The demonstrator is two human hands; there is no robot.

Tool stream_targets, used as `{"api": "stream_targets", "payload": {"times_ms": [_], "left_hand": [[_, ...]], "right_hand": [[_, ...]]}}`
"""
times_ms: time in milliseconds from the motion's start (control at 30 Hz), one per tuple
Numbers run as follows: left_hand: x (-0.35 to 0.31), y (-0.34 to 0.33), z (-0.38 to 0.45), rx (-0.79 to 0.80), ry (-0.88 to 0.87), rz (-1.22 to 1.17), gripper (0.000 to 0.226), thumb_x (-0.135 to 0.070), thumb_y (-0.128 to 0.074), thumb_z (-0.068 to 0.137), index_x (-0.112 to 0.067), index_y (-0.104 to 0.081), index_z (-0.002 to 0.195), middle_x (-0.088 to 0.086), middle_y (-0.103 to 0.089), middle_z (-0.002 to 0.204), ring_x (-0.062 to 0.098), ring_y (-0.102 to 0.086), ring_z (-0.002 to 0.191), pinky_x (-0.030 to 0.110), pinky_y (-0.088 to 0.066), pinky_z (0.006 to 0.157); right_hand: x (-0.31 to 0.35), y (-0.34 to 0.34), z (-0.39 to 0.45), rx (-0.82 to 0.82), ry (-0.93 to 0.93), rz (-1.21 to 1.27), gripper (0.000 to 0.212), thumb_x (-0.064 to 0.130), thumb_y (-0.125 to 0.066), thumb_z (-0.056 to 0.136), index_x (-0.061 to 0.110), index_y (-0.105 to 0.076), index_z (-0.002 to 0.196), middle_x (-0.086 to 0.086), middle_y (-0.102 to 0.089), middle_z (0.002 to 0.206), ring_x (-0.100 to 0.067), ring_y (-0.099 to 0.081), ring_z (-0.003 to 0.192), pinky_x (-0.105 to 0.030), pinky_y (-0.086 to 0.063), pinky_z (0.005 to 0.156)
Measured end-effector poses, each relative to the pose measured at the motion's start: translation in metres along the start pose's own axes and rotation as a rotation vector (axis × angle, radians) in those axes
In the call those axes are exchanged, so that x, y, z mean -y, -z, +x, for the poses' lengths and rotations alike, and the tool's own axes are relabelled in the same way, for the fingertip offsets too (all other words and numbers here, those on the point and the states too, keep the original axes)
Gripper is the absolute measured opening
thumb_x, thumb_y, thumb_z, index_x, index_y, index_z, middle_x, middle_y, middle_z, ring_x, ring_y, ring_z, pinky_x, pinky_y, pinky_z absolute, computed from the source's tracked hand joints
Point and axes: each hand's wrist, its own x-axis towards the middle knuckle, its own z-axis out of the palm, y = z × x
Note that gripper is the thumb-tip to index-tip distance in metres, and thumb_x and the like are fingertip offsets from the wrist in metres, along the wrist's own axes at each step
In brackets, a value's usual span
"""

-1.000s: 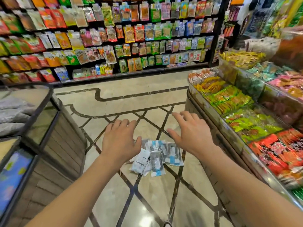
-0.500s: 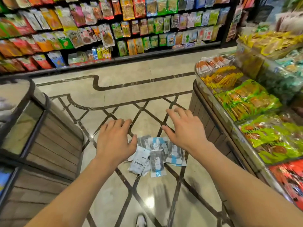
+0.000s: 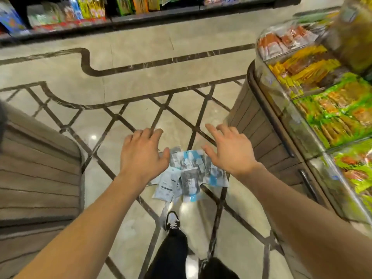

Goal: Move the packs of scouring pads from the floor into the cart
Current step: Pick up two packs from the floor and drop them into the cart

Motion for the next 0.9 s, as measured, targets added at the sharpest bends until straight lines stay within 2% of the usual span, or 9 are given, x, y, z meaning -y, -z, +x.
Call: {"api": "stream_targets", "payload": {"times_ms": [133,333,433,567,633,733,800,900], "left_hand": [[0.024,-0.051,0.041,0.094,-0.037,-0.017,0.054,-0.044,-0.058,0.088,-0.014,-0.060,0.133,0.013,-0.067,0.123,0.038,-0.059,0.115,0.047,-0.042,0.096],[0.043,-0.148,0.075,0.228,0.001,-0.128,0.054,-0.042,-0.057,0.084,-0.014,-0.065,0.129,0.011,-0.069,0.116,0.038,-0.061,0.109,0.047,-0.043,0.092],[0.054,-0.206,0.090,0.271,0.072,-0.146,0.063,-0.046,-0.050,0.081,-0.015,-0.062,0.135,0.012,-0.067,0.127,0.038,-0.058,0.117,0.046,-0.042,0.096],[0.069,-0.303,0.103,0.275,0.133,-0.186,0.058,-0.042,-0.056,0.080,-0.011,-0.066,0.129,0.016,-0.070,0.119,0.040,-0.061,0.112,0.049,-0.046,0.093],[0.075,-0.356,0.106,0.285,0.140,-0.196,0.055,-0.039,-0.060,0.085,-0.011,-0.064,0.133,0.017,-0.068,0.125,0.042,-0.060,0.117,0.050,-0.047,0.095],[0.083,-0.436,0.109,0.358,0.169,-0.201,0.058,-0.040,-0.062,0.089,-0.014,-0.058,0.140,0.016,-0.065,0.132,0.041,-0.056,0.123,0.050,-0.046,0.100],[0.088,-0.489,0.106,0.381,0.184,-0.194,0.057,-0.040,-0.064,0.089,-0.016,-0.057,0.141,0.014,-0.064,0.132,0.039,-0.056,0.123,0.048,-0.045,0.101],[0.096,-0.568,0.098,0.422,0.201,-0.197,0.057,-0.041,-0.064,0.091,-0.018,-0.054,0.142,0.012,-0.062,0.133,0.037,-0.053,0.125,0.046,-0.041,0.102]], "right_hand": [[0.007,-0.050,0.040,0.085,-0.057,0.040,0.065,0.056,-0.049,0.100,0.025,-0.035,0.156,-0.007,-0.053,0.145,-0.032,-0.054,0.125,-0.048,-0.051,0.095],[0.002,-0.146,0.071,0.196,-0.096,0.143,0.062,0.055,-0.053,0.097,0.026,-0.041,0.151,-0.008,-0.055,0.141,-0.037,-0.055,0.124,-0.048,-0.051,0.095],[-0.004,-0.216,0.079,0.221,-0.112,0.182,0.061,0.050,-0.059,0.096,0.022,-0.047,0.148,-0.010,-0.058,0.139,-0.039,-0.059,0.121,-0.049,-0.053,0.088],[-0.016,-0.318,0.091,0.236,-0.136,0.245,0.061,0.046,-0.060,0.096,0.017,-0.052,0.149,-0.010,-0.063,0.135,-0.042,-0.061,0.116,-0.047,-0.056,0.079],[-0.022,-0.370,0.097,0.246,-0.159,0.256,0.061,0.047,-0.054,0.099,0.019,-0.048,0.153,-0.008,-0.061,0.139,-0.040,-0.060,0.119,-0.045,-0.055,0.081],[-0.030,-0.451,0.105,0.398,-0.188,0.241,0.065,0.053,-0.045,0.104,0.029,-0.027,0.161,-0.001,-0.043,0.155,-0.031,-0.044,0.138,-0.043,-0.048,0.096],[-0.035,-0.501,0.105,0.458,-0.235,0.267,0.067,0.055,-0.046,0.102,0.030,-0.026,0.161,-0.001,-0.041,0.157,-0.030,-0.040,0.141,-0.044,-0.045,0.101],[-0.041,-0.578,0.102,0.504,-0.268,0.276,0.065,0.054,-0.049,0.101,0.030,-0.029,0.159,-0.001,-0.042,0.156,-0.032,-0.044,0.137,-0.047,-0.049,0.097]]}}
